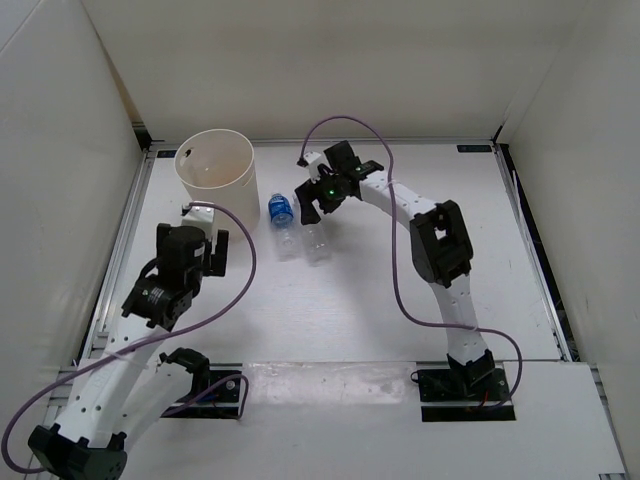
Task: Put the plastic bottles in the bin
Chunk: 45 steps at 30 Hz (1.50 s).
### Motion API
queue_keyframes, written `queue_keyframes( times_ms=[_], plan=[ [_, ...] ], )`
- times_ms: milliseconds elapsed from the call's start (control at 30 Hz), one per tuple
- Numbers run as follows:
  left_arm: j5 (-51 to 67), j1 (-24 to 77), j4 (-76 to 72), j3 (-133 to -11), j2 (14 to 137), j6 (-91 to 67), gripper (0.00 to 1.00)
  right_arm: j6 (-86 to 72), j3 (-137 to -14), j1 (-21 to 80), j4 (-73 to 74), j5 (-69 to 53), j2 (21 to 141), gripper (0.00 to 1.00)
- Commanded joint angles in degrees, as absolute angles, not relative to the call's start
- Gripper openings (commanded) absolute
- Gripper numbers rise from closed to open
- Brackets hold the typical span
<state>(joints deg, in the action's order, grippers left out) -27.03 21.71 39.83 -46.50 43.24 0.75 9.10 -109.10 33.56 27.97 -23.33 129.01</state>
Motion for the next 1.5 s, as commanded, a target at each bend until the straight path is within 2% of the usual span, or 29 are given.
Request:
queue_keyframes(
  times_ms=[0, 33, 67, 200, 233, 267, 300, 433, 500, 567, 600, 667, 700, 767, 967, 1133, 1200, 1333, 1467],
  plan=[
    [-31.46, 21.97, 38.06, -44.74, 41.66, 1.58, 1.0, 4.33, -115.04, 34.37, 35.93, -20.84, 132.78, 0.9],
    [-31.55, 21.89, 37.97, -44.48, 41.49, 1.67, 1.0, 4.13, -116.53, 34.37, 37.34, -20.57, 133.41, 0.9],
    [-31.73, 21.88, 37.53, -44.39, 41.48, 1.76, 1.0, 4.3, -116.46, 34.19, 37.61, -20.65, 133.85, 0.83],
    [-33.21, 21.88, 37.0, -43.25, 41.05, 2.55, 1.0, 4.92, -117.94, 34.72, 40.42, -21.35, 134.73, 0.81],
    [-33.31, 21.88, 37.0, -42.98, 40.78, 2.2, 1.0, 4.83, -118.04, 34.98, 41.13, -21.36, 134.82, 0.78],
    [-34.53, 21.97, 36.91, -42.54, 40.43, 1.85, 1.0, 5.01, -117.78, 35.15, 42.61, -21.62, 135.17, 0.69],
    [-35.85, 21.97, 37.0, -42.37, 40.43, 0.89, 1.0, 5.36, -117.77, 35.16, 43.15, -21.97, 135.26, 0.66],
    [-37.44, 21.88, 36.65, -41.49, 39.99, 0.44, 1.0, 5.63, -116.98, 36.3, 44.56, -20.31, 135.0, 0.62],
    [-37.53, 21.88, 36.56, -41.48, 39.99, 0.44, 1.0, 5.63, -116.46, 35.95, 44.65, -19.69, 134.56, 0.56],
    [-38.06, 21.89, 36.74, -41.13, 40.08, -1.58, 1.0, 5.01, -115.58, 35.25, 44.48, -18.9, 133.86, 0.46],
    [-38.58, 21.88, 36.65, -41.05, 39.9, -1.84, 1.0, 4.92, -115.4, 35.07, 44.21, -18.46, 133.77, 0.34],
    [-38.76, 21.88, 36.74, -40.96, 39.9, -2.2, 1.0, 4.66, -113.83, 34.19, 43.51, -15.74, 132.64, 0.23],
    [-38.85, 21.88, 36.83, -40.78, 39.99, -2.28, 1.0, 4.48, -113.3, 33.84, 43.33, -14.69, 132.37, 0.13],
    [-39.37, 21.88, 36.48, -40.69, 39.99, -2.72, 1.0, 3.44, -112.68, 32.79, 42.63, -11.52, 131.49, 0.0],
    [-39.46, 21.88, 36.21, -40.43, 40.6, -3.16, 1.0, -6.03, -114.69, 30.32, 39.55, -2.22, 127.71, 0.0],
    [-39.38, 21.89, 36.56, -40.69, 40.87, -3.6, 1.0, -14.05, -121.8, 30.76, 38.94, 3.68, 124.81, 0.0],
    [-39.03, 21.88, 36.91, -41.04, 41.04, -3.52, 1.0, -14.85, -124.44, 31.37, 39.2, 9.98, 124.11, 0.0],
    [-38.5, 21.97, 37.09, -41.04, 41.22, -3.6, 1.0, -14.94, -127.18, 32.43, 31.32, 22.22, 121.03, 0.0],
    [-37.53, 21.97, 36.57, -40.96, 41.4, -3.43, 1.0, -12.4, -128.14, 33.22, 21.54, 22.77, 118.66, 0.0]
  ],
)
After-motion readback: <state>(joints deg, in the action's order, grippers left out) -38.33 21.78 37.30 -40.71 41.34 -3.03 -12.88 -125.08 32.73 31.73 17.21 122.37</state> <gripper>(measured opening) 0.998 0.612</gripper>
